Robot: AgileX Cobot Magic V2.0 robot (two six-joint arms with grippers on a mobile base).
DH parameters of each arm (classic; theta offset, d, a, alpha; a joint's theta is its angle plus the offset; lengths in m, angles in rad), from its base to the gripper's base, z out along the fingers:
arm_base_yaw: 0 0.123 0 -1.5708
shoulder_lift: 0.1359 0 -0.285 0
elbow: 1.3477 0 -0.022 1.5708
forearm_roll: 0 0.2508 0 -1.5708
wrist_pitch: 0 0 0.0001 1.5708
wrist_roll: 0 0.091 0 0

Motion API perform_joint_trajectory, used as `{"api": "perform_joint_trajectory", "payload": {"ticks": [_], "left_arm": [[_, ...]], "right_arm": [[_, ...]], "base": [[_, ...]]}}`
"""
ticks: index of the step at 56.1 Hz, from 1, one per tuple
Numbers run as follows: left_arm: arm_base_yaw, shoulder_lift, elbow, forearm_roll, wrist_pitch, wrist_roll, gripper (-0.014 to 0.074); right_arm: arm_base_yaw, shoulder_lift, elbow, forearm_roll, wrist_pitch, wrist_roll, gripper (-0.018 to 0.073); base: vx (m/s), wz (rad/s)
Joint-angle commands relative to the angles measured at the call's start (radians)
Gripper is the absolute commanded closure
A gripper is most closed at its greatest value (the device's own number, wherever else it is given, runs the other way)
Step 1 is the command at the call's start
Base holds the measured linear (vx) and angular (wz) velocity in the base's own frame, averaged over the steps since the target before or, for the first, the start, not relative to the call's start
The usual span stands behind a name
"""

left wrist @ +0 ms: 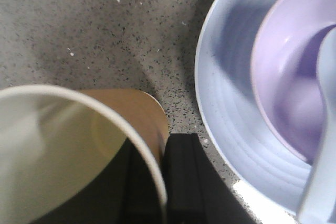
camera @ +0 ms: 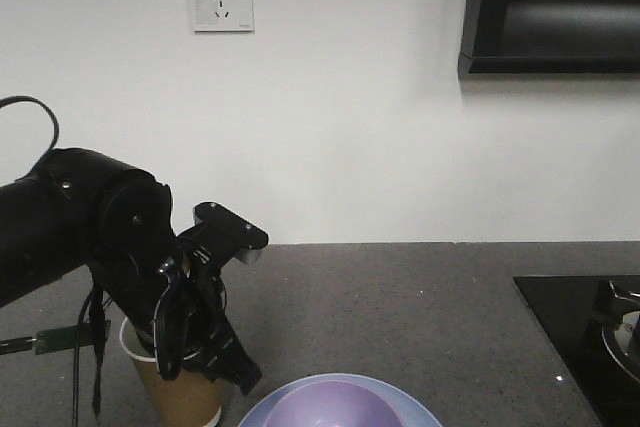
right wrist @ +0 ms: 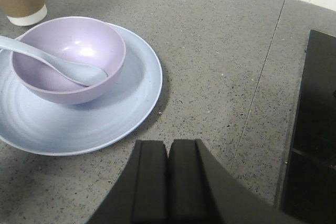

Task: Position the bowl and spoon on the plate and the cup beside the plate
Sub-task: 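Carry the paper cup beside the plate and lower it, then open the left gripper and withdraw it from the cup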

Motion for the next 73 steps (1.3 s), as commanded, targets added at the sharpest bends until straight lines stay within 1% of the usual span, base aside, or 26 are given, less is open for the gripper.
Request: {"api": "perform_joint_trajectory", "payload": {"ticks": [1,11,16,19,25,28,29,35,49,58,68,73], "left_arm": [[-0.006,-0.021,-0.035,0.002,-0.022,-0.021,0.0594],[-0.006,0.005,-0.035,0.002,-0.017,-0.024,0.0577],[-0.006,0.005,-0.035,0.003,-0.018,-0.024,0.0536],[-0.006,0.005,-0.035,0.003,-0.018,-0.024,0.0491],[-0.006,0.005,-0.035,0.003,-0.016,-0.024,0.0385],[-0.006,0.005,-0.035,0.003,-0.016,-0.024,0.0316],[-0.006,0.004,-0.035,0.003,0.004,-0.024,0.0139],[-0.006,0.004,-0.035,0.003,0.016,-0.024,0.0111],[-0.006,-0.009,-0.035,0.006,0.012,-0.021,0.011],[-0.006,-0.057,-0.036,0.03,-0.003,-0.021,0.011],[-0.006,-0.133,-0.036,0.028,-0.032,-0.021,0.0115],[-0.006,-0.184,-0.036,0.02,-0.048,-0.021,0.0134]], "right_arm": [[-0.001,0.0,-0.029,-0.015,-0.066,-0.002,0.0568],[-0.001,0.0,-0.029,-0.015,-0.066,0.014,0.0568],[-0.001,0.0,-0.029,-0.014,-0.066,0.014,0.0568],[-0.001,0.0,-0.029,-0.014,-0.066,0.015,0.0568],[-0.001,0.0,-0.029,-0.014,-0.066,0.017,0.0568],[-0.001,0.0,-0.029,-0.014,-0.066,0.017,0.0568],[-0.001,0.0,-0.029,-0.014,-0.066,0.017,0.0568],[-0.001,0.0,-0.029,-0.014,-0.068,0.017,0.0568],[-0.001,0.0,-0.029,-0.014,-0.067,0.017,0.0568],[-0.001,0.0,-0.029,-0.012,-0.067,0.017,0.0568],[-0.001,0.0,-0.029,-0.013,-0.067,0.02,0.0568],[-0.001,0.0,-0.029,-0.013,-0.067,0.021,0.0568]], "base": [[0.0,0.0],[0.0,0.0],[0.0,0.0],[0.0,0.0],[0.0,0.0],[0.0,0.0],[0.0,0.0],[0.0,0.0],[0.0,0.0],[0.0,0.0],[0.0,0.0],[0.0,0.0]]}}
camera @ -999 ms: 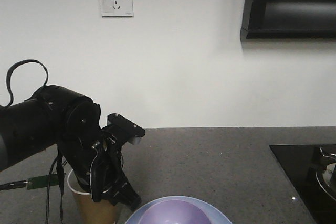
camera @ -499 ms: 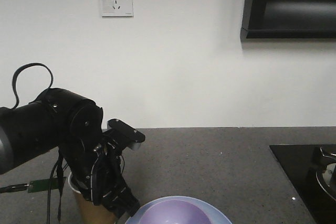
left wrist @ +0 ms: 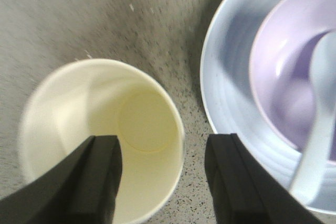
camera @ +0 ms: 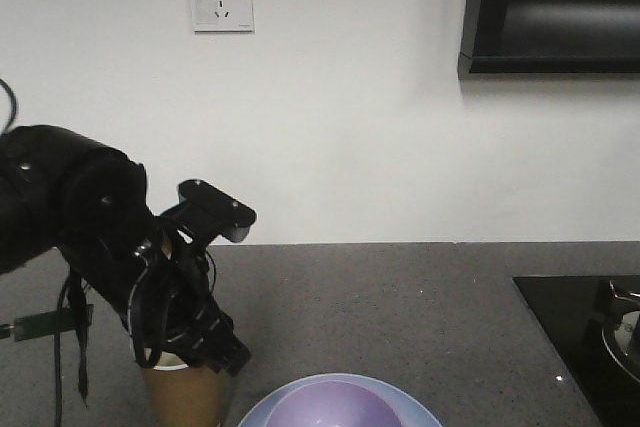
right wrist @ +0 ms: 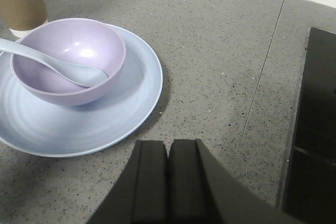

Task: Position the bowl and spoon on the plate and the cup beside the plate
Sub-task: 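Open the left gripper and withdraw it from the cup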

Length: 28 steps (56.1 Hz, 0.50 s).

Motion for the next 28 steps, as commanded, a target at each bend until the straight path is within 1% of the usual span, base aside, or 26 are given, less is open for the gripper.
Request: {"api": "perform_joint_trajectory", "payload": {"ticks": [1,7,11,16,18,21,28], "left_arm": [[-0.002,-0.099,-0.026,-0.006,-0.057,-0.008,0.0139],[-0.002,-0.155,-0.026,-0.032,-0.075,-0.004,0.0197],[-0.002,-0.202,-0.026,-0.054,-0.083,0.023,0.0272],[-0.002,-0.266,-0.026,-0.054,-0.107,0.036,0.0419],[-0.002,-0.303,-0.025,-0.054,-0.13,0.041,0.0504],[-0.002,-0.346,-0.025,-0.054,-0.161,0.053,0.0602],[-0.002,-0.472,0.029,-0.054,-0.275,0.072,0.0605]], "right_arm": [[-0.001,0.0,-0.029,-0.013,-0.067,0.004,0.0568],[-0.001,0.0,-0.029,-0.008,-0.067,0.003,0.0568],[-0.001,0.0,-0.029,-0.005,-0.067,0.003,0.0568],[-0.001,0.0,-0.029,-0.005,-0.067,0.004,0.0568],[-0.001,0.0,-0.029,-0.004,-0.067,0.011,0.0568],[-0.001,0.0,-0.029,-0.005,-0.068,0.027,0.0568],[-0.001,0.0,-0.029,-0.005,-0.078,0.034,0.0568]], "base": [[0.0,0.0],[0.0,0.0],[0.0,0.0],[0.0,0.0],[0.0,0.0],[0.0,0.0],[0.0,0.0]]}}
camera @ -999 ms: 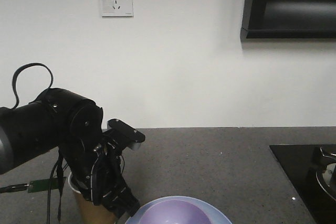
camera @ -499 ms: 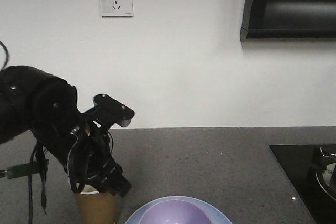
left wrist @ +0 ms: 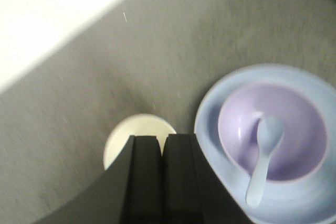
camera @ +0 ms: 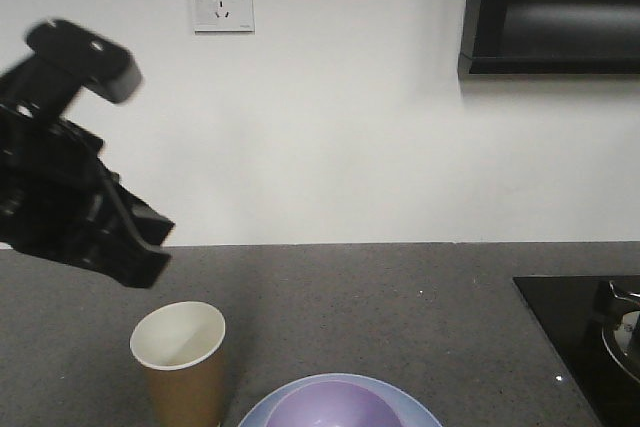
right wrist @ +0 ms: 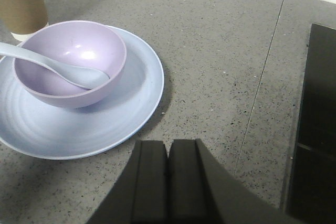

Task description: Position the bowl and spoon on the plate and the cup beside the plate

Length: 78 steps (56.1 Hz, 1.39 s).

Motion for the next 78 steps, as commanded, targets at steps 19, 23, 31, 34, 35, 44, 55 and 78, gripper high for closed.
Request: {"api": "perform_joint_trajectory", "payload": {"ticks": [19,23,31,34,35,44,55,78], "left_arm": [[-0.002,-0.55,0.741,-0.062,-0.591,-0.036,0.0604],[-0.002,-0.645,0.886,-0.078,-0.688,-0.058,0.0604],[-0.002,-0.792,1.081,-0.077,-0.838,-0.103,0.0604],[-0.002,-0.831,1.12,-0.077,-0.862,-0.104,0.0603],[-0.002,-0.843,1.13,-0.077,-0.864,-0.104,0.0603],[-0.002,-0.892,1.17,-0.076,-0.831,-0.104,0.0603],[-0.002,-0.889,1.172,-0.076,-0.82,-0.104,0.0603],[0.0,-0.901,1.215,-0.037,-0.87,-0.082,0.0603]], "right_arm": [[0.0,-0.021,0.066,0.016,-0.323,-0.031,0.0568],[0.0,-0.048,0.125,0.031,-0.418,-0.036,0.0568],[0.0,-0.095,0.225,0.04,-0.581,-0.034,0.0568],[0.0,-0.101,0.245,0.036,-0.609,-0.035,0.0568],[0.0,-0.101,0.249,0.036,-0.613,-0.035,0.0568],[0.0,-0.101,0.27,0.036,-0.588,-0.034,0.0568],[0.0,-0.101,0.27,0.036,-0.561,-0.034,0.0568],[0.0,-0.101,0.27,0.036,-0.561,-0.034,0.0568]], "base": [[0.0,0.0],[0.0,0.0],[0.0,0.0],[0.0,0.0],[0.0,0.0],[0.0,0.0],[0.0,0.0],[0.0,0.0]]}}
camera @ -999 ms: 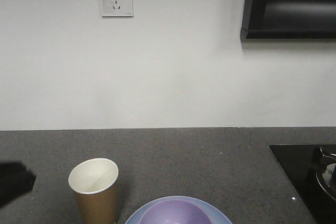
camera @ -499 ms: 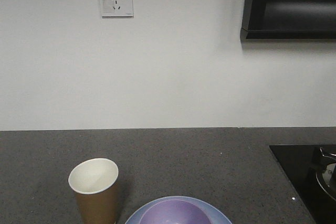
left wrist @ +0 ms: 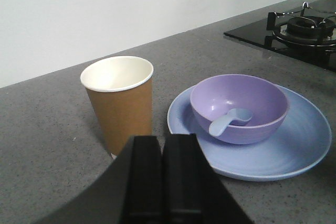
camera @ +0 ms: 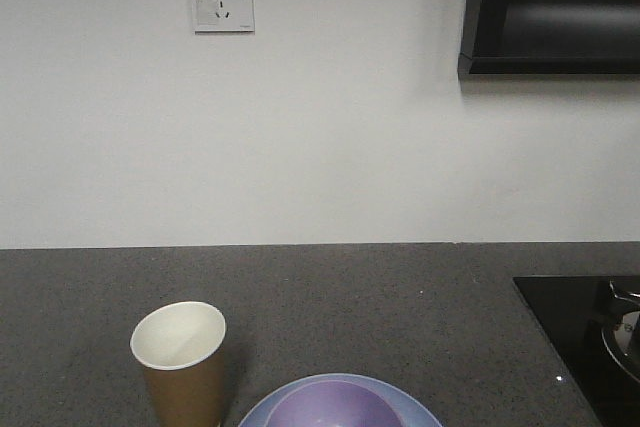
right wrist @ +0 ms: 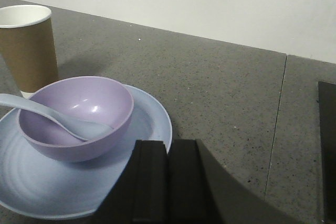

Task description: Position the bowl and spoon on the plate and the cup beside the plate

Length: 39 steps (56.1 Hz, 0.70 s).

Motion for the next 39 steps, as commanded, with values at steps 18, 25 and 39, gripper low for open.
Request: {"api": "perform_joint_trajectory", "payload": {"ticks": [18,25,39], "left_arm": [[0.314,-0.286,0.362,0.011,-0.356,0.035,0.0603],[0.418,-0.402,0.35,0.011,-0.187,0.048,0.0603],[0.467,-0.397,0.353,0.011,-0.228,0.026,0.0603]], "right_arm": [[0.0,0.0,-0.029,-0.005,-0.078,-0.01,0.0568],[0.0,0.0,-0.029,-0.005,-0.078,-0.01,0.0568],[0.0,0.0,-0.029,-0.005,-0.078,-0.01,0.0568]], "base": [[0.0,0.0],[0.0,0.0],[0.0,0.0]]}}
